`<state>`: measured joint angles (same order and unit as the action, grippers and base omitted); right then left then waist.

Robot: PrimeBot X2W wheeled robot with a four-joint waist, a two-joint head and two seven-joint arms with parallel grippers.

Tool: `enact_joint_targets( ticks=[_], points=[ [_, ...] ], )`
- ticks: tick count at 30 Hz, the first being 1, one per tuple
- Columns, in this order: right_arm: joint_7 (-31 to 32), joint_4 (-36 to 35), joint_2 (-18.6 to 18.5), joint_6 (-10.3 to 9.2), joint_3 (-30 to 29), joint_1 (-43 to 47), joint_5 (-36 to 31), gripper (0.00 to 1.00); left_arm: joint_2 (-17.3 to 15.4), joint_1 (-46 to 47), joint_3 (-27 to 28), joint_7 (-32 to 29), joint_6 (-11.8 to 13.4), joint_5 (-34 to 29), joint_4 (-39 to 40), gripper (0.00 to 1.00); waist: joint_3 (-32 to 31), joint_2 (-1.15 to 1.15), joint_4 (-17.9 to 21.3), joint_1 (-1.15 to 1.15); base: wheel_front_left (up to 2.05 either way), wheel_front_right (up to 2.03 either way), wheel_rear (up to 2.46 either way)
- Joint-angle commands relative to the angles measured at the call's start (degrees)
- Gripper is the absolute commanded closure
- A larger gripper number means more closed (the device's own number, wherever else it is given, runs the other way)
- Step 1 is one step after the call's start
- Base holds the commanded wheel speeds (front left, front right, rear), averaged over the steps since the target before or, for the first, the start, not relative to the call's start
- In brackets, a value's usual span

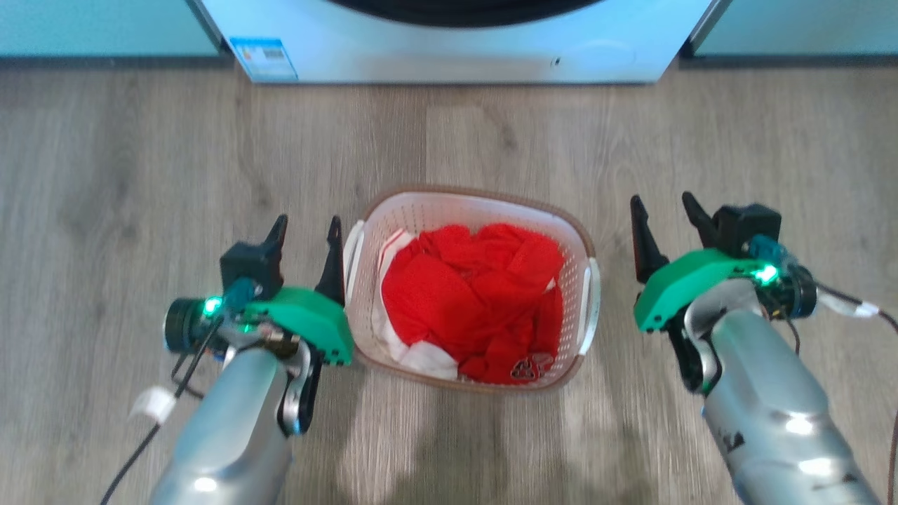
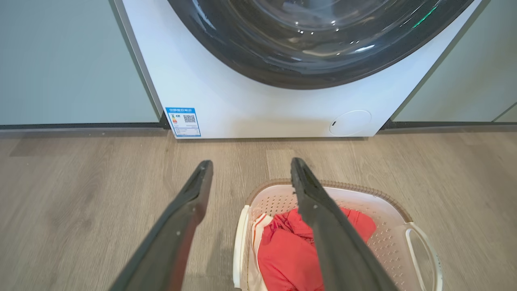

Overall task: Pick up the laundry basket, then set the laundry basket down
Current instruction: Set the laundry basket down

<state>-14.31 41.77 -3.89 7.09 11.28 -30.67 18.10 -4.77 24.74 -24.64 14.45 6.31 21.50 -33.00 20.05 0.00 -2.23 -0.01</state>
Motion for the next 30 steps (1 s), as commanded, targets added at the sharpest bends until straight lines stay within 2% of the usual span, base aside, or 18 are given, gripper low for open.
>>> enact_joint_targets(
  ticks=[1, 8, 16, 30],
  points=[
    [-0.69, -3.04, 1.01, 0.4, 1.24, 1.76, -0.89, 0.0, -0.69, -1.53, 3.5, 0.54, -0.44, -1.81, 3.35, 0.0, -3.21, 0.0, 0.4, 0.01, 0.0, 0.0, 0.0],
    [-0.69, -9.58, 1.01, 0.4, 1.88, 7.95, -1.73, 0.0, 0.29, -10.83, 10.46, 0.54, -1.39, -7.44, 11.99, 0.0, -8.38, 0.0, 1.09, 0.01, 0.0, 0.0, 0.0],
    [-0.69, -16.15, 1.02, 0.4, 1.32, 15.5, -2.45, 0.0, 1.07, -18.99, 15.9, 0.54, -2.14, -10.58, 18.77, 0.0, -13.06, 0.0, 1.41, 0.01, 0.0, 0.0, 0.0],
    [-0.69, -24.38, 1.02, 0.4, -1.1, 25.75, -4.04, 0.0, 1.75, -28.27, 18.57, 0.54, -2.97, -12.25, 24.55, 0.0, -18.19, 0.0, 1.85, 0.01, 0.0, 0.0, 0.0]
  ],
)
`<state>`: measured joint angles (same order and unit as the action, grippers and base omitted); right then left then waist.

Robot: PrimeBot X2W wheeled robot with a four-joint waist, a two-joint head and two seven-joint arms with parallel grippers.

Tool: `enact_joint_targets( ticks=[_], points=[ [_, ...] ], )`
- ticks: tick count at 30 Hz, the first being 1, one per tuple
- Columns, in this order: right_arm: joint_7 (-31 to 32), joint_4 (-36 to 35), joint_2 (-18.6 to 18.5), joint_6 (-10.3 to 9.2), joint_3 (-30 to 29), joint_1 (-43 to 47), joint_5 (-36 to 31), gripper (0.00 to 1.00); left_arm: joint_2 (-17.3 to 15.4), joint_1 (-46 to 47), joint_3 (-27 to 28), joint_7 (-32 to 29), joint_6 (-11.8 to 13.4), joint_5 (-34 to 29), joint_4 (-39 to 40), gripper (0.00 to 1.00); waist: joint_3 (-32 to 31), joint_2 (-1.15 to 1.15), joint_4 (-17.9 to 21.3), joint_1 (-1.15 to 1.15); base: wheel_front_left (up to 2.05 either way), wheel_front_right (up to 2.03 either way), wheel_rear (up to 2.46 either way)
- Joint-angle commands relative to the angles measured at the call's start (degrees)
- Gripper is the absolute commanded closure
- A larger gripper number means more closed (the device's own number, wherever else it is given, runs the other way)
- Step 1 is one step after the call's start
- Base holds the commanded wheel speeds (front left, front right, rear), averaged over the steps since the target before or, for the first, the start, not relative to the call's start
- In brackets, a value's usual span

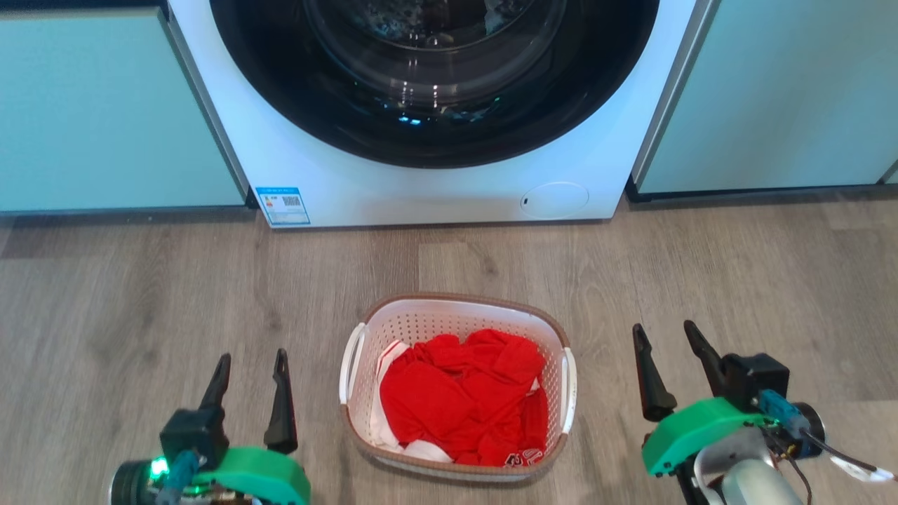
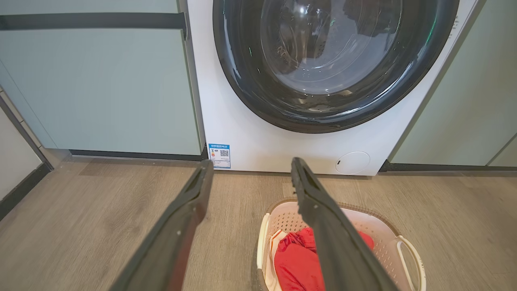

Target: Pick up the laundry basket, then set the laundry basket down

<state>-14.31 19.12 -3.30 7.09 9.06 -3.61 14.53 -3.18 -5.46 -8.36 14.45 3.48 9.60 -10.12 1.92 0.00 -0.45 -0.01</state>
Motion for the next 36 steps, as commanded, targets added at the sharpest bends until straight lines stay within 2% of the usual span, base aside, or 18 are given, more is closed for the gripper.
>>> enact_joint_targets(
  ticks=[1, 14, 36],
  points=[
    [-0.69, -2.11, 0.42, 0.4, 0.94, -0.87, -0.48, 0.0, 0.18, 1.34, 2.4, 0.54, -0.16, -0.34, 2.06, 0.0, -0.39, 0.0, 0.14, 0.01, 0.0, 0.0, 0.0],
    [-0.69, -4.61, 0.42, 0.4, -1.14, 2.93, -0.91, 0.0, 0.29, -1.98, 3.13, 0.55, -0.9, 0.7, 4.21, 0.0, -2.83, 0.0, -0.18, 0.01, 0.0, 0.0, 0.0],
    [-0.69, -5.38, 0.42, 0.4, -2.28, 2.67, -0.82, 0.0, 0.3, -2.73, 3.06, 0.55, -1.2, 1.75, 3.35, 0.0, -3.0, 0.0, 1.53, 0.01, 0.0, 0.0, 0.0]
  ],
)
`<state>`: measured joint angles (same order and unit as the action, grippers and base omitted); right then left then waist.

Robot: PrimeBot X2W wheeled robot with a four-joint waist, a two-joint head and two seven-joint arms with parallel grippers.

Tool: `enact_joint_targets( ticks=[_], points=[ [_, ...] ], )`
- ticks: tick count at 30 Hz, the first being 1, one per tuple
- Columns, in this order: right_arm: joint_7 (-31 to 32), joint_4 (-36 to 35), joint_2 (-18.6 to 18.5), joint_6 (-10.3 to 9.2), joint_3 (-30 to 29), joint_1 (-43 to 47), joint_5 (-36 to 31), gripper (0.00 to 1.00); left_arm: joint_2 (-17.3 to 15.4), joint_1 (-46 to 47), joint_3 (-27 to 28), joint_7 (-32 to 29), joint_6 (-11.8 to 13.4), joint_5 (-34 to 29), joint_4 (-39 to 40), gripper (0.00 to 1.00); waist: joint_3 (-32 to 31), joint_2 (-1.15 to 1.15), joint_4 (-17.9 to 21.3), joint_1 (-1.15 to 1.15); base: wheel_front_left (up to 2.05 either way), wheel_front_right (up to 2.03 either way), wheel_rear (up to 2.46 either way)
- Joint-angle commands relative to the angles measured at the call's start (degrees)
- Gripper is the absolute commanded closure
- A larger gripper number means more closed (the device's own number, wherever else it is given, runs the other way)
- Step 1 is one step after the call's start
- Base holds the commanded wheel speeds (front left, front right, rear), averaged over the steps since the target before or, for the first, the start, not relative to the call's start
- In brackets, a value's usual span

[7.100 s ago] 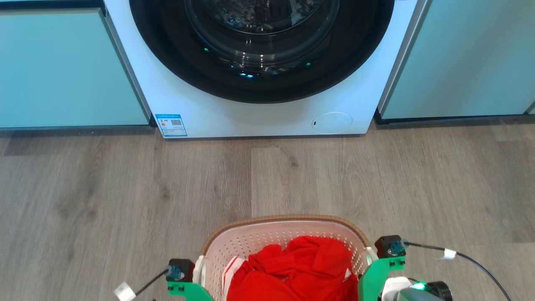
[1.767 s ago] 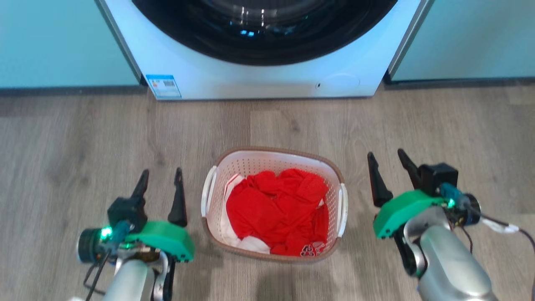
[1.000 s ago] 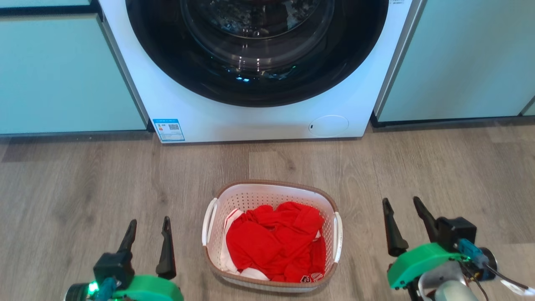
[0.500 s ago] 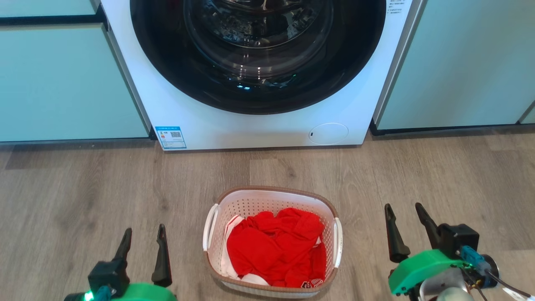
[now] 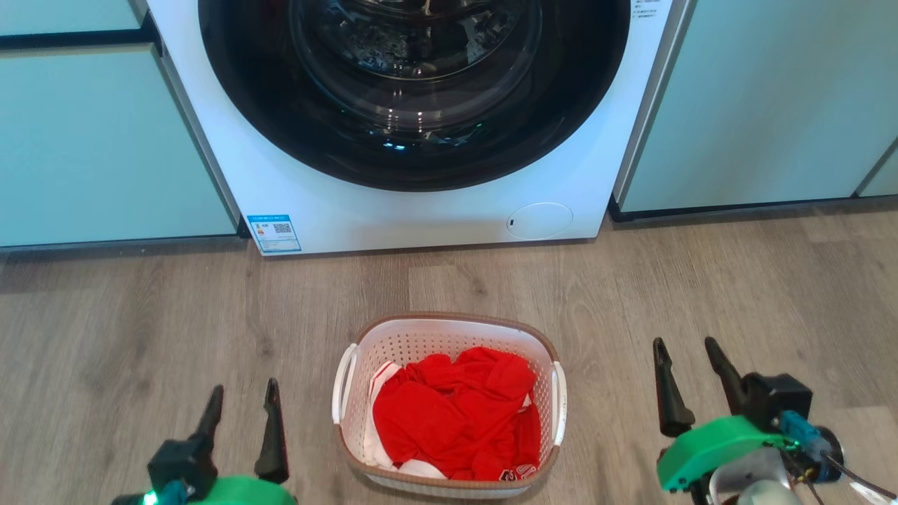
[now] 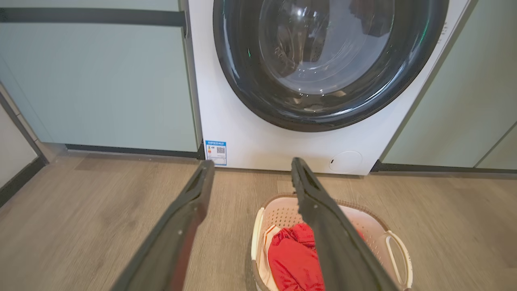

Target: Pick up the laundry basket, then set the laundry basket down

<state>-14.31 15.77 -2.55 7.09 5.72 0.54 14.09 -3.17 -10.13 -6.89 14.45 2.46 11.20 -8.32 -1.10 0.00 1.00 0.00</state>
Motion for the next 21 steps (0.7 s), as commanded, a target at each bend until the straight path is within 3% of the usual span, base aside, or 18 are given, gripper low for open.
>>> enact_joint_targets(
  ticks=[1, 6, 21],
  points=[
    [0.02, 0.15, 0.02, 0.0, -0.04, 0.01, 0.0, 1.0, 0.01, -0.01, -0.01, -0.01, 0.03, -0.01, -0.18, 1.0, 0.02, 0.0, 0.1, 0.0, 0.0, 0.0, 0.0],
    [0.16, 3.09, 0.11, 0.0, 0.06, 0.61, 0.44, 1.0, 0.04, -0.73, -0.04, -0.31, 0.0, 0.43, -3.08, 1.0, 0.03, 0.0, 0.12, 0.0, 0.0, 0.0, 0.0],
    [2.29, 2.45, -0.47, 0.05, -0.86, -0.31, 11.03, 1.0, -0.34, 1.46, 1.14, -2.54, -1.26, 11.29, -3.49, 1.0, 0.19, 0.0, -0.03, 0.0, 0.0, 0.0, 0.0]
  ],
)
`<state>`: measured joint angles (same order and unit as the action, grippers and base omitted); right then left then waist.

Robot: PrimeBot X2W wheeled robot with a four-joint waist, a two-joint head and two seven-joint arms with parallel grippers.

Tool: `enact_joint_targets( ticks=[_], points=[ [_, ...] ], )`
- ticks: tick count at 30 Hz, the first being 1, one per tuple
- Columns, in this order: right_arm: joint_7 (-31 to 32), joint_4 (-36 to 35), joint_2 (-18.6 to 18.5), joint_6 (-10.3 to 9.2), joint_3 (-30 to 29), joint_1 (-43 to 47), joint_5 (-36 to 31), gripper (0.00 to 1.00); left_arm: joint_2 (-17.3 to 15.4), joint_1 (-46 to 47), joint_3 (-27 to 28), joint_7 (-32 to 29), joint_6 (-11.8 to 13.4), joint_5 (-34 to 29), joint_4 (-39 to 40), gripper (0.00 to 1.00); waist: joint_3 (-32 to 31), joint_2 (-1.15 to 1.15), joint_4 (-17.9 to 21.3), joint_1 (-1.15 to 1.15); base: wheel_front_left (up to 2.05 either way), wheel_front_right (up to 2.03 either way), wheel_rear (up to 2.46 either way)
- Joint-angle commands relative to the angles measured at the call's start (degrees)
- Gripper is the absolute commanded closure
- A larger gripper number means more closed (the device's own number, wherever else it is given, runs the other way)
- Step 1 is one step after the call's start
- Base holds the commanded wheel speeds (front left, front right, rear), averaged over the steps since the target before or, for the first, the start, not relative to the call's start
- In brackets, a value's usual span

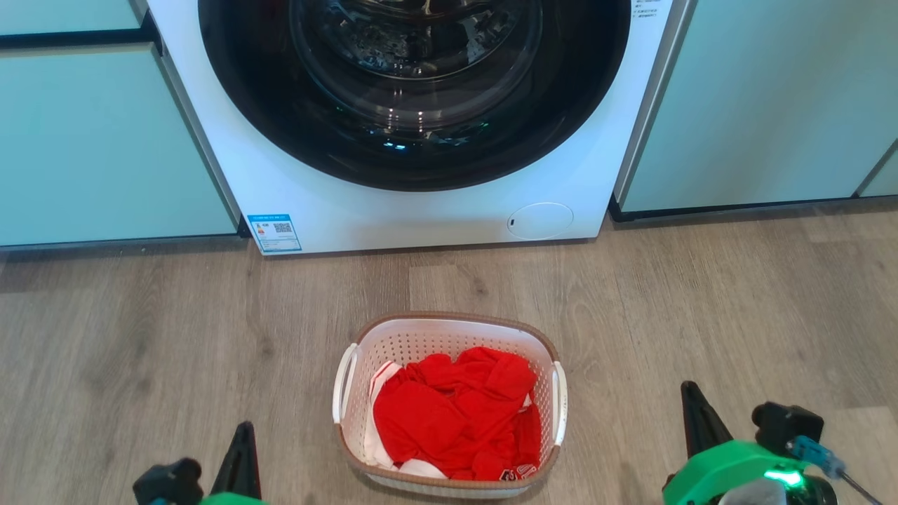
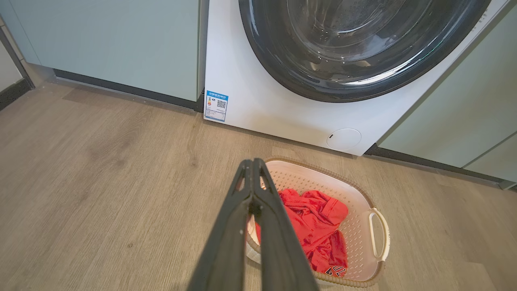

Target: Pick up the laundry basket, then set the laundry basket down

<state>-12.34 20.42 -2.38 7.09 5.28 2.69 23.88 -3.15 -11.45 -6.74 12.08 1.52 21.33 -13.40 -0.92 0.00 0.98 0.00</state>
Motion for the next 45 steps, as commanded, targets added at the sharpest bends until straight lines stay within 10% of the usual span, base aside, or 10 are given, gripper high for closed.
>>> enact_joint_targets(
  ticks=[1, 45],
  points=[
    [0.46, -2.24, -0.67, 0.06, -0.48, -2.53, 1.9, 1.0, -0.39, 2.91, 1.07, -0.31, -0.41, 1.83, 1.55, 1.0, 0.02, 0.0, -0.02, 0.0, 0.0, 0.0, 0.0],
    [6.88, -3.97, -1.44, 0.19, -3.85, -4.97, 29.45, 1.0, -0.84, 8.73, 4.96, -6.82, -3.86, 30.29, 0.72, 1.0, 0.45, 0.0, -0.4, 0.0, 0.0, 0.0, 0.0]
  ],
)
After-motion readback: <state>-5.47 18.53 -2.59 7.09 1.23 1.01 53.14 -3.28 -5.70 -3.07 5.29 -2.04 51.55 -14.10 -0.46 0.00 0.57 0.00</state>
